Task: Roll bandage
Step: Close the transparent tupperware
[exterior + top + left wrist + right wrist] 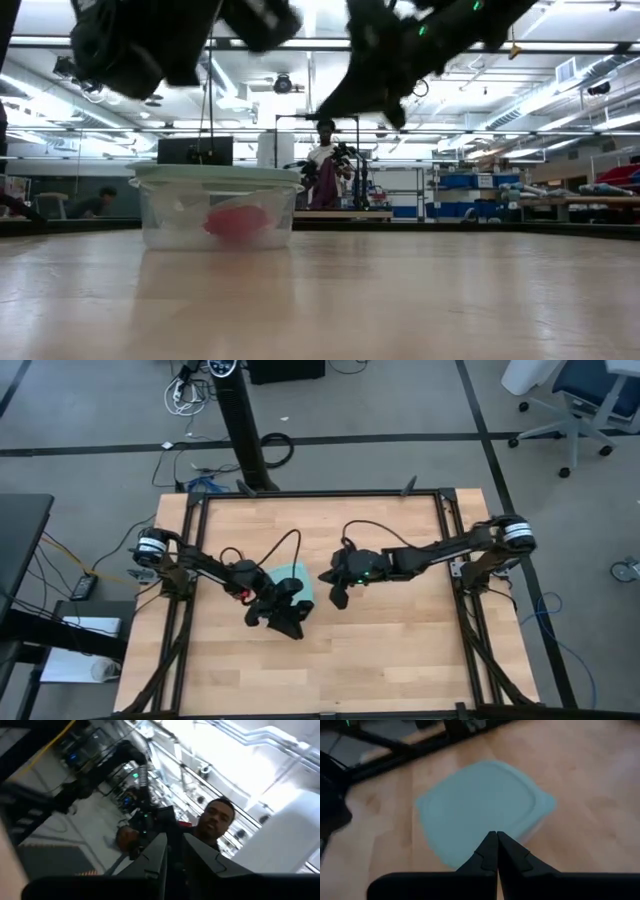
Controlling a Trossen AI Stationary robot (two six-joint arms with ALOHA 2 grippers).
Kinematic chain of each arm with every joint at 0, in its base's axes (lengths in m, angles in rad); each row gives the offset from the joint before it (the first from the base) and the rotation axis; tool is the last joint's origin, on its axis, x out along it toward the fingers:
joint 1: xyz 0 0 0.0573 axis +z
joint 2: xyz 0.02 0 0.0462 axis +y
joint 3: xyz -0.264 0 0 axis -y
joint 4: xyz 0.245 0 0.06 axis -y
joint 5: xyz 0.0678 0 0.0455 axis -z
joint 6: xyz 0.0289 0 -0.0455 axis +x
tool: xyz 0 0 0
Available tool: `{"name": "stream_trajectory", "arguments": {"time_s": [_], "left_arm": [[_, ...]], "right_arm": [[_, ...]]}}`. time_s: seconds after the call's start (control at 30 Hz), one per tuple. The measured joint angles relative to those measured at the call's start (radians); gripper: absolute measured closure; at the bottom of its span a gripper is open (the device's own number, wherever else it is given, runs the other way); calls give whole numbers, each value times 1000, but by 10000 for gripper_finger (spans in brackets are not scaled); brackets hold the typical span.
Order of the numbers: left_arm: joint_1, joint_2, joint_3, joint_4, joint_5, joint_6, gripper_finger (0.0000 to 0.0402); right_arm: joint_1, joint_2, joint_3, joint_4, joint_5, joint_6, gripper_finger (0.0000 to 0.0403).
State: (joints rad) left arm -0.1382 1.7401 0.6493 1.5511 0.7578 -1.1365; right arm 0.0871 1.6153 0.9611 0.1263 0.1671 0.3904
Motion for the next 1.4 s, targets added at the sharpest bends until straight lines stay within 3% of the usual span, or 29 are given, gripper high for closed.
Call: {"name": "stream_trajectory", "arguments": {"time_s": [0.2,0.4,0.5,0.63,0.73,0.9,1.0,1.17,1.3,1.4], "left_arm": [[-19,1,159,-30,3,-17,337],[-19,1,281,-105,-4,30,337],[-19,1,329,-172,-4,56,337],[-44,0,371,-434,48,157,337],[-85,0,388,-761,-3,310,341],[-134,1,454,-1435,-259,569,359],[-165,2,527,-1748,-489,655,374],[-243,2,684,-2020,-881,743,393],[-308,-1,803,-2180,-1088,755,395],[-335,-1,843,-2367,-1196,632,396]], "right_arm": [[71,-175,1,-191,92,9,403],[167,-326,1,-440,310,98,403],[195,-360,1,-478,347,122,403],[211,-362,1,-518,353,109,403],[213,-356,1,-572,365,105,403],[213,-355,0,-620,389,114,403],[213,-355,0,-619,399,114,403],[211,-355,0,-617,409,114,403],[211,-355,0,-617,412,114,403],[212,-355,0,-615,413,127,403]]}}
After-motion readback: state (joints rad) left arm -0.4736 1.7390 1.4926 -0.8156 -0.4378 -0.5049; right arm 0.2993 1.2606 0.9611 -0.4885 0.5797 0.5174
